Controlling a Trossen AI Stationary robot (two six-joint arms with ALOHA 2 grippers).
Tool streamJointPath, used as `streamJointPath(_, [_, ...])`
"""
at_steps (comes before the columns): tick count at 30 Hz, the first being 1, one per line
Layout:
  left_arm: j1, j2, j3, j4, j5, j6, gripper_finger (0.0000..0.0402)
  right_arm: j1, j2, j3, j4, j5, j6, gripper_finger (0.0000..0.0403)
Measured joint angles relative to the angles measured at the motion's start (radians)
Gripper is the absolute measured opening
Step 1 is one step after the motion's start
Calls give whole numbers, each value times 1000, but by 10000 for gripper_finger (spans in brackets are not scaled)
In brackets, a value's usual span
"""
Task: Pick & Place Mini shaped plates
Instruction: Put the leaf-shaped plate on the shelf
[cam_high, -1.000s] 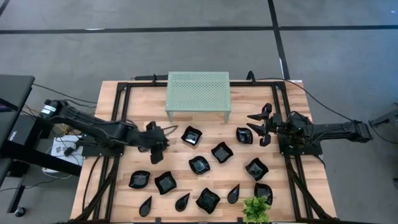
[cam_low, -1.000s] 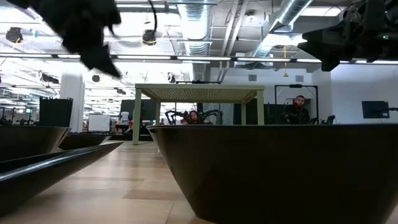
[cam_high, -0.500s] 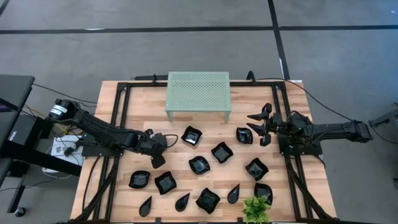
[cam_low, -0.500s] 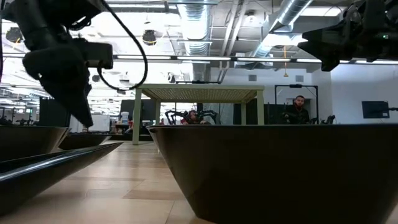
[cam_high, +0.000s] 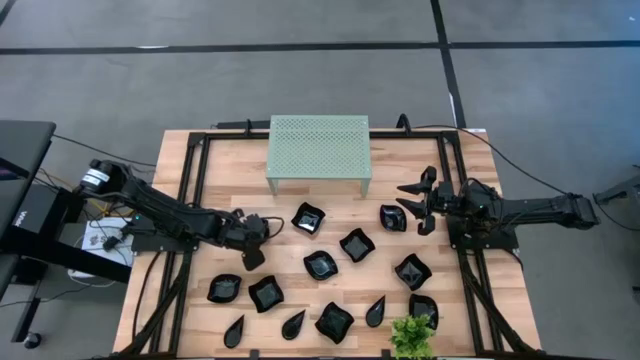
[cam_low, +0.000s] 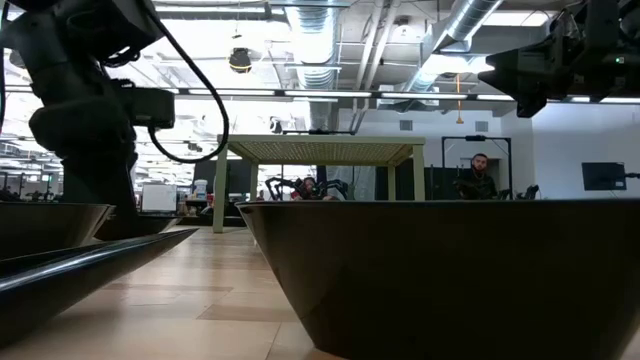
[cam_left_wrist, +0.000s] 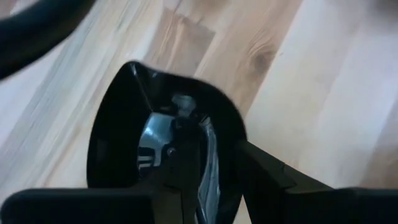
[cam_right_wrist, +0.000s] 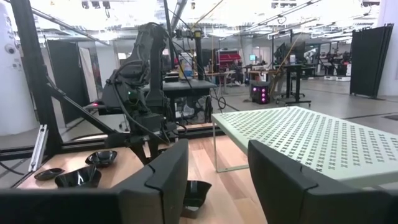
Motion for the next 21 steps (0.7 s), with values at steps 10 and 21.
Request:
streamJointPath(10, [-24,-36,0,105,5,-4,104,-1,0,0,5,0,-10,160])
streamJointPath(21, [-71,-5,-37,108,-71,-3,104,1,0,0,-38,0,37,152])
